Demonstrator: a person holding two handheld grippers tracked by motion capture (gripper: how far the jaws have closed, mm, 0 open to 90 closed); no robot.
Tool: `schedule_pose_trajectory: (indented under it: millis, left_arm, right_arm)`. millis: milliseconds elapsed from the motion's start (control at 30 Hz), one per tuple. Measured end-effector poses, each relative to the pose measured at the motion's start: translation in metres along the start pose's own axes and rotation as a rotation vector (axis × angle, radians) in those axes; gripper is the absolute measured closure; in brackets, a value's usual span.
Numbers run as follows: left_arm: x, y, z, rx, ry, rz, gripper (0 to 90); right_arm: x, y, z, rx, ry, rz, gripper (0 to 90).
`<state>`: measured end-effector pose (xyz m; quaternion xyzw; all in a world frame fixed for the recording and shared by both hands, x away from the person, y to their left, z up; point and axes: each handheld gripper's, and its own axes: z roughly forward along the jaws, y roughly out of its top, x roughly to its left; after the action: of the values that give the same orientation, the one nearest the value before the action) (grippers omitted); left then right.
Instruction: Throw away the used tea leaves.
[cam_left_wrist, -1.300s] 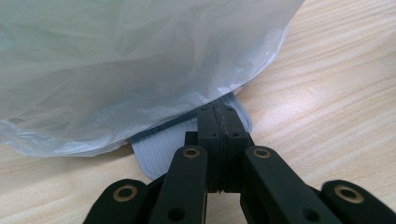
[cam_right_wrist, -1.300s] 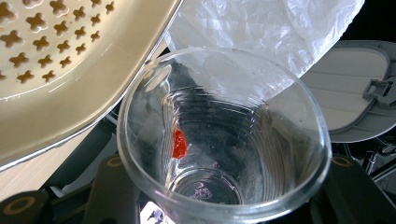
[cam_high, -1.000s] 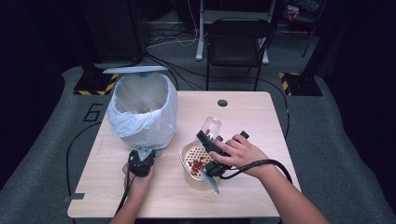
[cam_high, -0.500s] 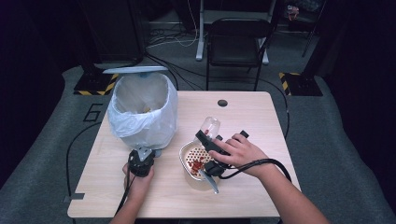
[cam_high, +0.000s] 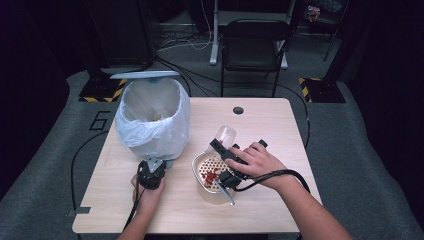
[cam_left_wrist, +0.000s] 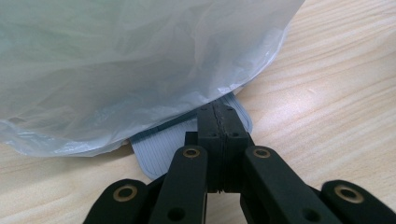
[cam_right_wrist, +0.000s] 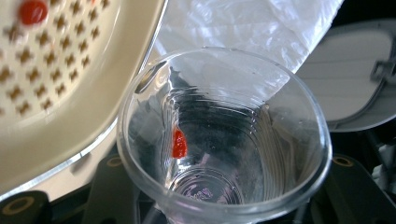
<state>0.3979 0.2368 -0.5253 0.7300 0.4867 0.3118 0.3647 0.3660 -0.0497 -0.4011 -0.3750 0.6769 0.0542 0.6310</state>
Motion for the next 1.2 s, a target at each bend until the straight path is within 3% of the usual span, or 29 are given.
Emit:
schedule_pose_trajectory:
  millis: [67,267,300,533,667,800,1100,1200]
  left_arm:
    - [0.001,0.0,0.0,0.001,0.01,0.021,89.5]
    - [0.001,0.0,0.0,0.0,0.009,0.019,89.5]
    - [0.0,0.0,0.0,0.002,-0.001,0.003,89.5]
    - [0.0,0.0,0.0,0.006,-0.007,-0.003,89.5]
    - [0.001,0.0,0.0,0.004,-0.003,0.004,89.5]
    - [0.001,0.0,0.0,0.003,-0.003,0.005,89.5]
    - [0.001,0.0,0.0,0.004,-0.004,0.003,89.5]
    - [0.001,0.0,0.0,0.003,-0.004,0.003,89.5]
  right_arm:
    - [-0.003,-0.003,0.0,-0.014,-0.001,0.061,44.8]
    - [-0.005,-0.013,0.003,-0.039,0.023,0.293,44.8]
    - [-0.007,-0.016,0.003,-0.047,0.034,0.336,44.8]
    - [-0.023,-0.04,0.004,-0.102,0.061,0.703,44.9]
    - [-0.029,-0.056,0.006,-0.141,0.078,0.937,44.8]
    - [-0.033,-0.07,0.01,-0.182,0.144,1.168,44.8]
    - [-0.055,-0.085,0.018,-0.295,0.267,1.582,45.2]
    - [-0.064,-0.09,0.021,-0.294,0.281,1.682,45.0]
